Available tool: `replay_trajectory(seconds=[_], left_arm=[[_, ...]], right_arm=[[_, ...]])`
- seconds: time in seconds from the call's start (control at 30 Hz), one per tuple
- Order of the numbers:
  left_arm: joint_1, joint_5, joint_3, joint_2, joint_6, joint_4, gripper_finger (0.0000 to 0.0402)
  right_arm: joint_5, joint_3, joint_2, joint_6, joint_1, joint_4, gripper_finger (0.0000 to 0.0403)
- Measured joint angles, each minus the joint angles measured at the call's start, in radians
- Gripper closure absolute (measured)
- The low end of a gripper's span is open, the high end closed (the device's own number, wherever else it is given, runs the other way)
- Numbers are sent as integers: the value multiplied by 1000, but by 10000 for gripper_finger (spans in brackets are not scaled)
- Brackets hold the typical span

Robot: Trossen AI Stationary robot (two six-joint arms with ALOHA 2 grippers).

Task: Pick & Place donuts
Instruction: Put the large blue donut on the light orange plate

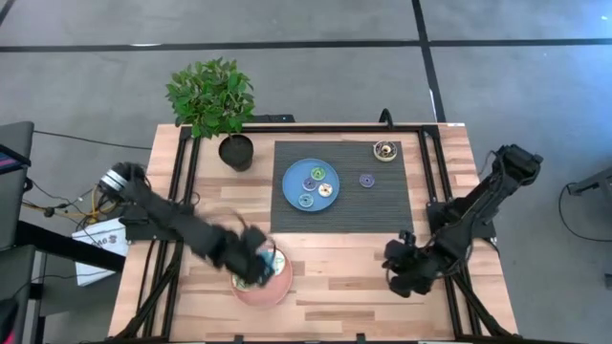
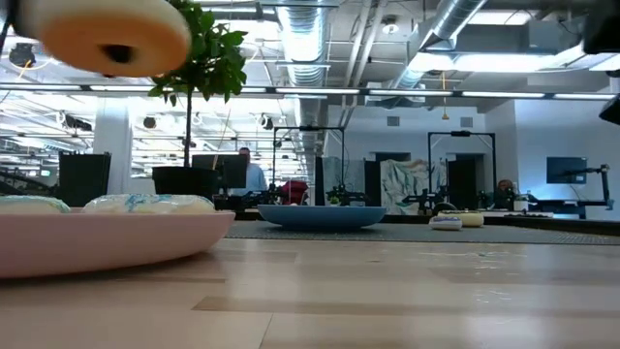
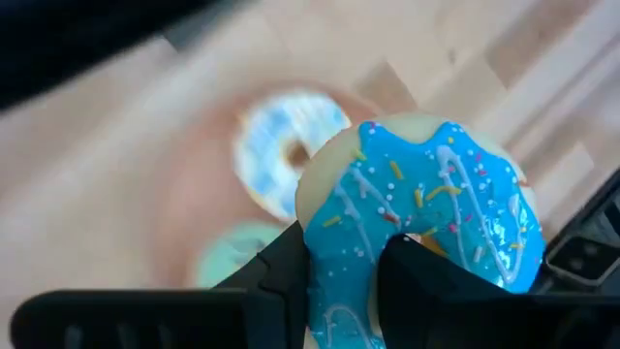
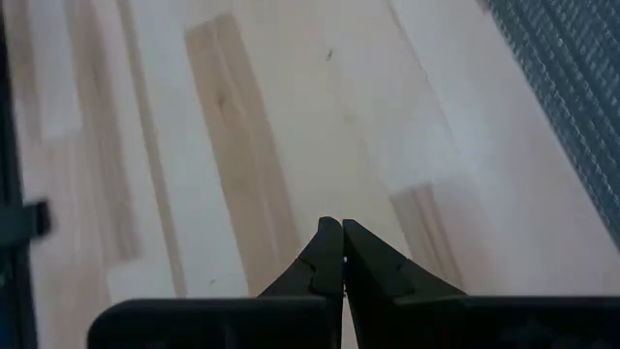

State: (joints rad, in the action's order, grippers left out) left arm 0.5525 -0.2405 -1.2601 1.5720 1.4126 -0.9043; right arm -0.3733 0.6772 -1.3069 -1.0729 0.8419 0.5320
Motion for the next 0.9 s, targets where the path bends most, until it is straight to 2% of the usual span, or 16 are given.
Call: replay_trajectory(seconds=[0.17, 0.37, 0.6, 0.9], left_arm=[[120, -4, -136, 203, 175, -2, 319], [137, 24, -259, 390, 203, -7, 319], [101, 108, -255, 460, 199, -37, 319], [50, 143, -251, 460, 126, -85, 319]], right_arm=[[-10, -65, 116, -18, 54, 13, 403], [-31, -78, 211, -3, 67, 73, 403], [-33, -79, 261, 27, 47, 85, 403], [-23, -79, 261, 27, 48, 81, 403]])
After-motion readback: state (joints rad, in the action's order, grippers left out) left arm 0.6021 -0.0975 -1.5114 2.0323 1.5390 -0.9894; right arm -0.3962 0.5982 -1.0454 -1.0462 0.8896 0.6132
